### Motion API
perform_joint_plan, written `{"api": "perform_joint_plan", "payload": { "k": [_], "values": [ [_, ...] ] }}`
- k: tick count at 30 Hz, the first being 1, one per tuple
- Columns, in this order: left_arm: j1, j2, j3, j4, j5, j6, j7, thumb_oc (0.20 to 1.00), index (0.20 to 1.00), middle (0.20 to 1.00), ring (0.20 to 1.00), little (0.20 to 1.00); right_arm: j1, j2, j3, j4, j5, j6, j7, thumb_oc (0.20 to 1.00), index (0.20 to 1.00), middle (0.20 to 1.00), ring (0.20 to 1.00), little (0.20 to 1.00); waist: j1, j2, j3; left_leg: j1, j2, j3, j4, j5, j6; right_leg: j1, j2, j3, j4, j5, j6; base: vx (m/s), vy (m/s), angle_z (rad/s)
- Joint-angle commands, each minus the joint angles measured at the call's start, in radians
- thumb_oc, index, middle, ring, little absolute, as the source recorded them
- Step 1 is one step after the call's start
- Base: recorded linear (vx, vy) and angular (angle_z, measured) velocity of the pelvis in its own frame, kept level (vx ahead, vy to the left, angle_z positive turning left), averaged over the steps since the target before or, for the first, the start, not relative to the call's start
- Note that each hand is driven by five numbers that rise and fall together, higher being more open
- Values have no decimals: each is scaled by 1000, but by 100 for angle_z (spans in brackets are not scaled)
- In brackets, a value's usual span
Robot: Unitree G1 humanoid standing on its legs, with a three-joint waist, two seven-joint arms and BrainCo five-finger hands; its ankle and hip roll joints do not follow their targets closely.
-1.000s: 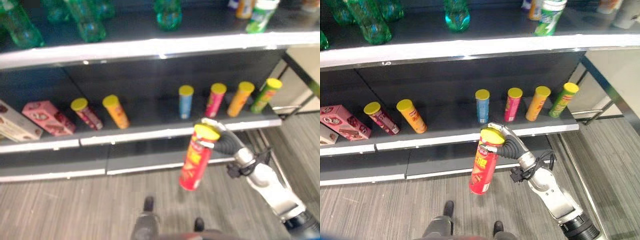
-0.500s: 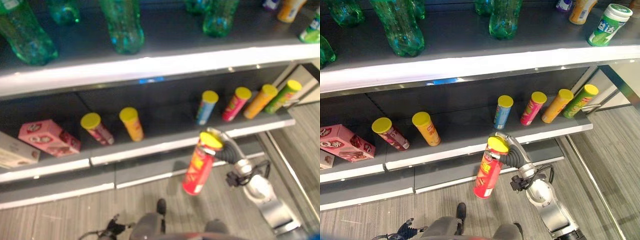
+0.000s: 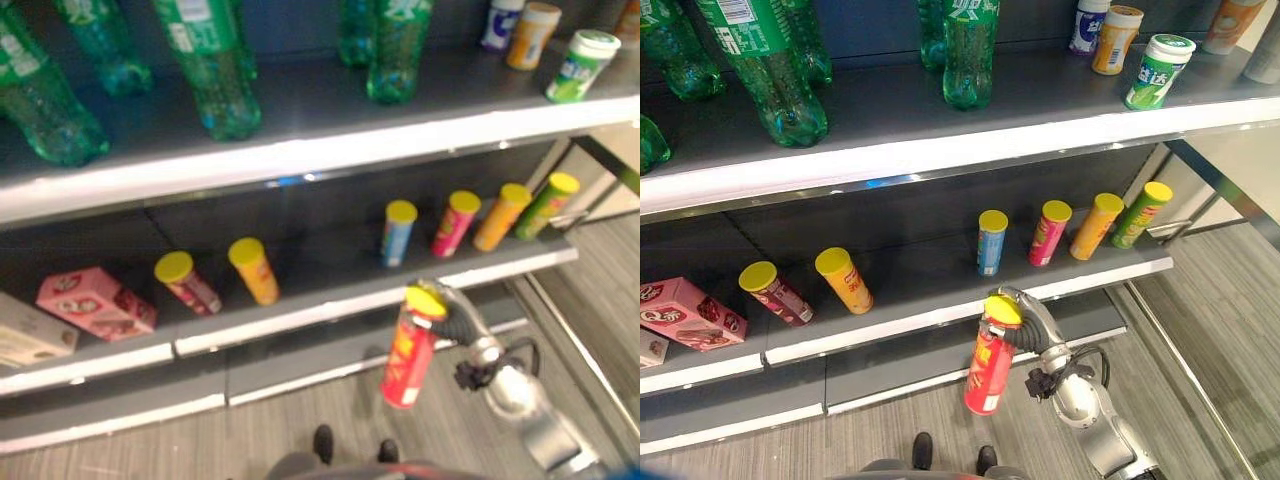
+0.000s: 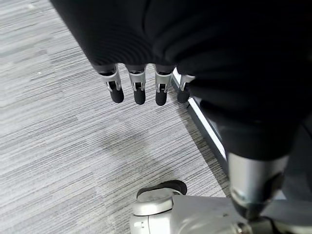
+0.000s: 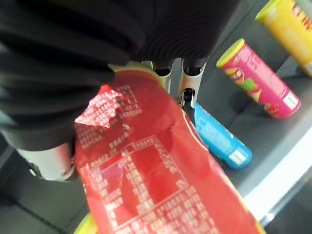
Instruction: Put the goods on the table back onto the shelves and tidy them up.
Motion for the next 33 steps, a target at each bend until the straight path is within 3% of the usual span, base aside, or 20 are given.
{"api": "perform_joint_plan", "payload": {
  "k": [1,8,19,27,33],
  "values": [
    [-34,-46,-42,32,40,-28,-25,1000,1000,1000,1000,1000,-100,2,30,-80,2,-73,-26,200,200,200,200,200,19,-9,-17,-33,-12,-39,47,-77,-9,-50,5,33,14,-21,47,37,-7,0],
    [-14,-54,-2,64,-24,-14,-24,1000,1000,1000,1000,1000,-203,24,120,-14,-29,-59,-29,200,200,200,200,200,52,-10,-23,-8,-4,-58,18,-71,-10,-35,7,25,8,-33,47,32,-11,1],
    [-23,-56,-84,42,-7,-16,-9,1000,1000,1000,1000,1000,-397,125,241,235,-100,-16,-111,200,200,200,200,200,102,-11,-11,-9,3,-91,-10,-55,-14,-46,9,12,8,-41,49,3,5,10],
    [-34,-53,-110,43,-5,-19,30,1000,1000,1000,1000,1000,-506,189,217,411,-211,43,-292,200,200,200,200,200,154,-6,-8,-12,-1,-130,-17,-45,-24,-40,6,-25,8,-50,51,2,-6,16],
    [-47,-56,-125,52,-10,-20,57,1000,1000,1000,1000,1000,-539,208,167,403,-218,50,-415,200,200,200,200,200,169,8,7,-29,-6,-151,-17,-35,-29,-54,0,-46,8,-48,54,-20,-15,18]
  ]
}}
